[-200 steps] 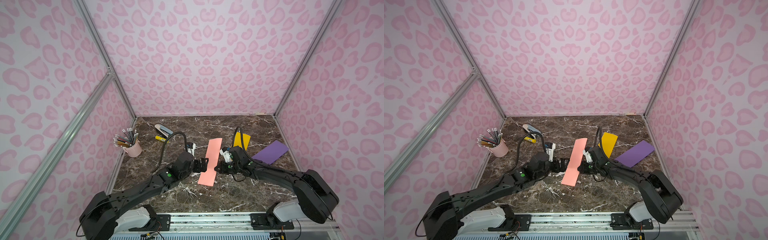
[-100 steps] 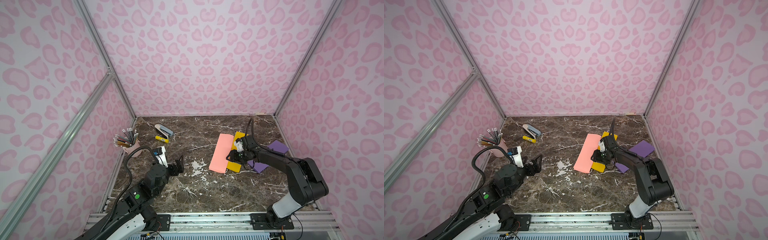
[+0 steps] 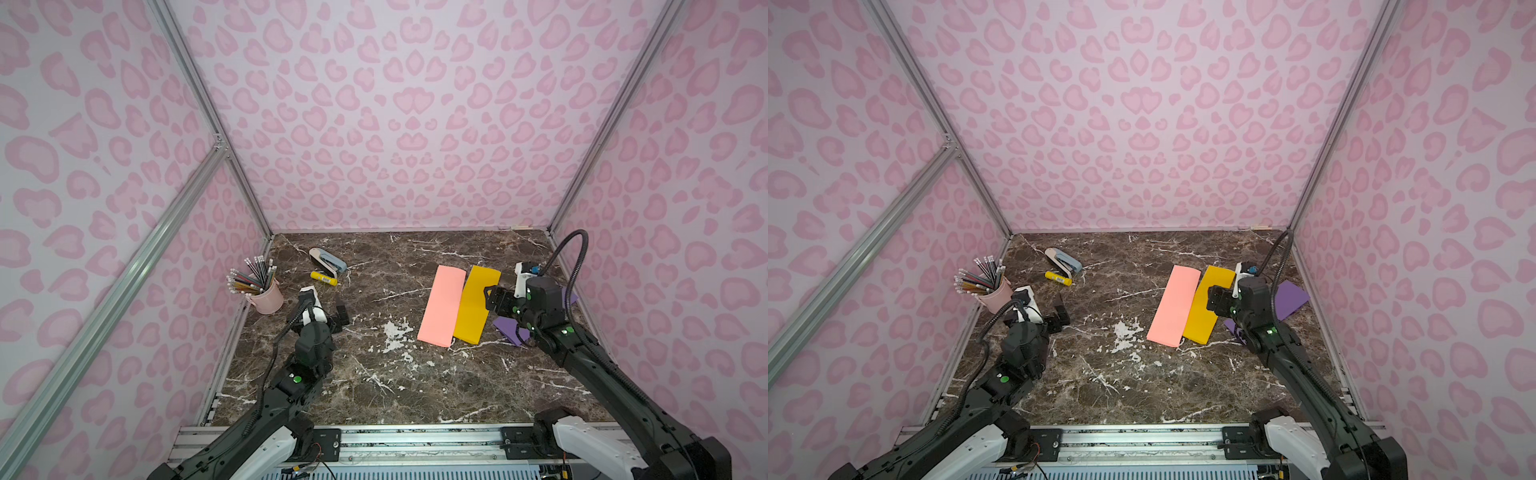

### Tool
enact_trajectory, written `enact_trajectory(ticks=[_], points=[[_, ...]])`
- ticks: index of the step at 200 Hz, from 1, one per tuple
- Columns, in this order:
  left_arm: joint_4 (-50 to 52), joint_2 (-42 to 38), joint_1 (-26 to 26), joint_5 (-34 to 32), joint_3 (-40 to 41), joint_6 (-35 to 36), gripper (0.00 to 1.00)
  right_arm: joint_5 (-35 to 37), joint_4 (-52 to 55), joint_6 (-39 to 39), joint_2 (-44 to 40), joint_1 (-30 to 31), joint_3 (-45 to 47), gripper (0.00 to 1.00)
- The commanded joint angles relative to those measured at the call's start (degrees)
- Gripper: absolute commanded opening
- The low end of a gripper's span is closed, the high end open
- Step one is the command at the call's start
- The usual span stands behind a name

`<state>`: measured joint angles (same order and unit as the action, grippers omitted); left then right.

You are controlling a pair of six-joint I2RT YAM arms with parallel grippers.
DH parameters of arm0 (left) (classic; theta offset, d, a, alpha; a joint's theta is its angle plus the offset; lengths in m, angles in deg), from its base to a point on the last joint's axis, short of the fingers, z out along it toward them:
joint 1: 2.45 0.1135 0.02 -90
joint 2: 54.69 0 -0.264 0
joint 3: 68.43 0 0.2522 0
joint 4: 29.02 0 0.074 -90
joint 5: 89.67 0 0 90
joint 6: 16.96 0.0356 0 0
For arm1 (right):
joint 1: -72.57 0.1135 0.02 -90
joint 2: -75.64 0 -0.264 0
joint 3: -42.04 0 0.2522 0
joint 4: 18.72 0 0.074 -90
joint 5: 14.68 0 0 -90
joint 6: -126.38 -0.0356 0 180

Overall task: Fold the rectangular paper in half along the long edge
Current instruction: Reset both arms

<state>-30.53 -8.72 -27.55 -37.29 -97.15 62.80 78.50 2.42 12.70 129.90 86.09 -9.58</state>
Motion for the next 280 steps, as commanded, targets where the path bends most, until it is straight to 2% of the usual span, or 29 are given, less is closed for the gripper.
enact_trajectory(ticks=[1, 16, 30, 50, 61, 75, 88, 102, 128, 161, 167, 183, 199, 210, 222, 269, 280], points=[[-15.96, 2.59, 5.77, 10.28, 2.26, 5.44, 0.99, 5.89, -15.78, 6.43, -3.68, -0.13, 6.27, 0.99], [-22.40, 6.19, 8.45, 14.20, 3.59, 6.55, 1.00, 9.62, -22.69, 8.92, -5.64, -0.16, 11.59, 0.98], [-26.79, 10.55, 9.41, 14.00, 3.81, 9.55, 1.00, 13.29, -28.75, 10.68, -5.90, -0.24, 16.09, 0.99], [-34.28, 16.18, 11.12, 18.11, 5.23, 13.18, 1.00, 13.80, -37.05, 14.94, -2.43, -0.60, 20.53, 0.99], [-37.89, 18.84, 12.36, 22.11, 6.12, 13.47, 0.99, 17.22, -36.50, 14.23, -0.29, -0.60, 20.17, 0.99], [-43.24, 23.10, 13.30, 25.56, 7.10, 14.23, 1.00, 20.80, -44.70, 14.75, 2.26, -0.84, 23.82, 0.99], [-42.97, 25.76, 13.93, 26.47, 5.12, 15.61, 0.99, 21.90, -48.66, 16.05, 4.27, -1.72, 25.14, 0.99], [-44.23, 28.50, 14.32, 25.65, 3.78, 16.49, 1.00, 23.66, -58.23, 18.92, 6.52, -2.73, 28.29, 0.99], [-44.68, 33.12, 15.47, 25.38, 0.25, 16.68, 1.00, 20.92, -68.72, 18.35, 12.64, -7.18, 30.50, 0.99], [-50.00, 40.61, 16.53, 27.76, -2.57, 17.07, 0.99, 18.87, -80.23, 21.27, 24.02, -7.97, 29.81, 0.99], [-47.85, 40.99, 16.80, 26.90, -3.63, 16.28, 0.99, 18.10, -81.62, 21.77, 25.72, -7.98, 29.52, 0.99], [-49.39, 41.37, 18.77, 29.81, -3.09, 14.98, 0.99, 17.12, -88.27, 21.71, 31.29, -8.02, 30.34, 0.99], [-53.79, 42.25, 21.24, 36.08, -0.84, 14.08, 0.99, 15.45, -102.01, 24.39, 37.74, -7.57, 32.84, 0.99], [-58.52, 43.45, 21.91, 37.16, 1.20, 13.51, 0.99, 15.67, -98.25, 25.28, 35.62, -6.28, 32.61, 1.00], [-57.84, 43.36, 21.96, 37.28, 0.95, 13.68, 0.99, 14.06, -91.57, 24.99, 33.61, -6.64, 30.96, 1.00], [-57.11, 43.43, 22.20, 37.45, 0.62, 13.44, 0.99, 12.35, -82.46, 21.67, 34.00, -9.61, 25.94, 1.00], [-57.23, 43.46, 22.20, 37.34, 0.66, 13.47, 0.96, 12.20, -82.87, 21.70, 34.23, -9.69, 26.00, 0.99]])
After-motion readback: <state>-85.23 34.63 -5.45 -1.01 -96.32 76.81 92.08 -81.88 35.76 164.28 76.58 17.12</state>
